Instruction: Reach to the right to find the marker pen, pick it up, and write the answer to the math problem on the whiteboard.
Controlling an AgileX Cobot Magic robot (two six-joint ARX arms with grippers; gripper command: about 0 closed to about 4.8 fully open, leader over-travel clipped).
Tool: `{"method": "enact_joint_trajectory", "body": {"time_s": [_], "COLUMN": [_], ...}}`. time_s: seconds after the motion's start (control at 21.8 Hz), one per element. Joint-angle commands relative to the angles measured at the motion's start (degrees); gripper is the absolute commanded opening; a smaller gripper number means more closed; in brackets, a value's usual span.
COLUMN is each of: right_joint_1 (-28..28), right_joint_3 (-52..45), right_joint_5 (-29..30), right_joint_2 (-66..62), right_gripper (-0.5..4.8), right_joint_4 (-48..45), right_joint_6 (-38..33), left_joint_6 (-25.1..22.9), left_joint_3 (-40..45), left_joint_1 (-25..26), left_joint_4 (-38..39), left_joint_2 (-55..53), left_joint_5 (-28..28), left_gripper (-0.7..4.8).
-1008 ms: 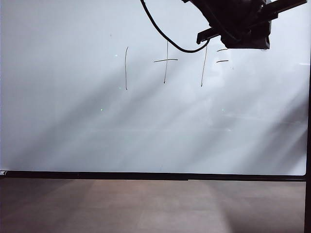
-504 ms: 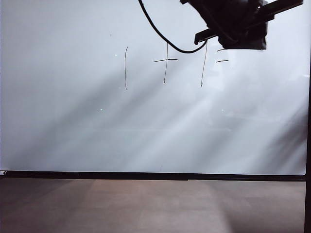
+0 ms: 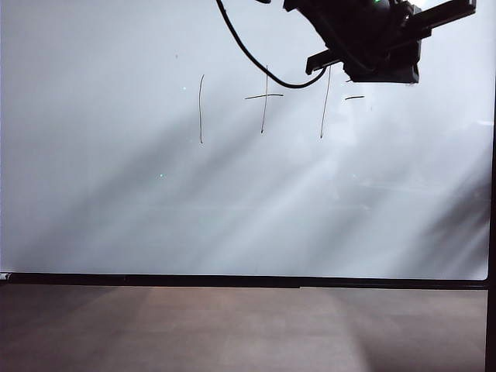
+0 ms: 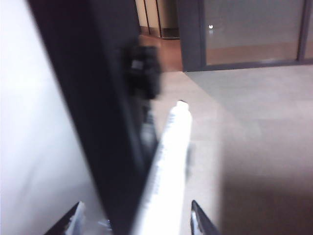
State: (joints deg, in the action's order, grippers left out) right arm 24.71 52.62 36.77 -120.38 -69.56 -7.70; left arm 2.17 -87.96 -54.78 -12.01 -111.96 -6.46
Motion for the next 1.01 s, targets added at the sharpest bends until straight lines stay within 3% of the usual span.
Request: {"method": "enact_joint_trajectory", "body": {"time_s": [0.05,0.41,0.55,0.69,0.73,0.87,1.01], "right_joint_1": [-0.76,-0.92,-0.96,-0.96,-0.98,-0.98,-0.98], "right_joint_3": [0.2,0.2,0.2,0.2,0.2,0.22,0.74], "right_joint_5": [-2.67,-5.2,-5.62,-6.78,-7.15,-7.17,-7.13], "right_joint_2": [0.17,0.17,0.17,0.17,0.17,0.17,0.17], "right_gripper": [2.69,2.6,2.11,2.08,1.96,0.81,0.28], "right_joint_4": [-1.01,-1.25,-1.22,-1.27,-1.25,-1.42,-1.4], "right_joint_6": [0.61,0.66,0.66,0.66,0.66,0.66,0.57], "left_joint_6": [-0.2,-0.2,-0.2,-0.2,-0.2,-0.2,-0.2], "left_joint_3": [-0.11,-0.11,-0.11,-0.09,-0.09,-0.11,-0.09], "left_joint_1": [-0.04,-0.04,0.0,0.0,0.02,0.02,0.02], "left_joint_4": [-0.79,-0.87,-0.87,-0.87,-0.87,-0.85,-0.87], "left_joint_2": [0.04,0.04,0.04,0.04,0.04,0.04,0.04], "left_joint_5": [0.09,0.07,0.07,0.07,0.07,0.07,0.07], "left_gripper": [-0.04,-0.04,-0.04,-0.04,-0.04,-0.04,-0.04]}}
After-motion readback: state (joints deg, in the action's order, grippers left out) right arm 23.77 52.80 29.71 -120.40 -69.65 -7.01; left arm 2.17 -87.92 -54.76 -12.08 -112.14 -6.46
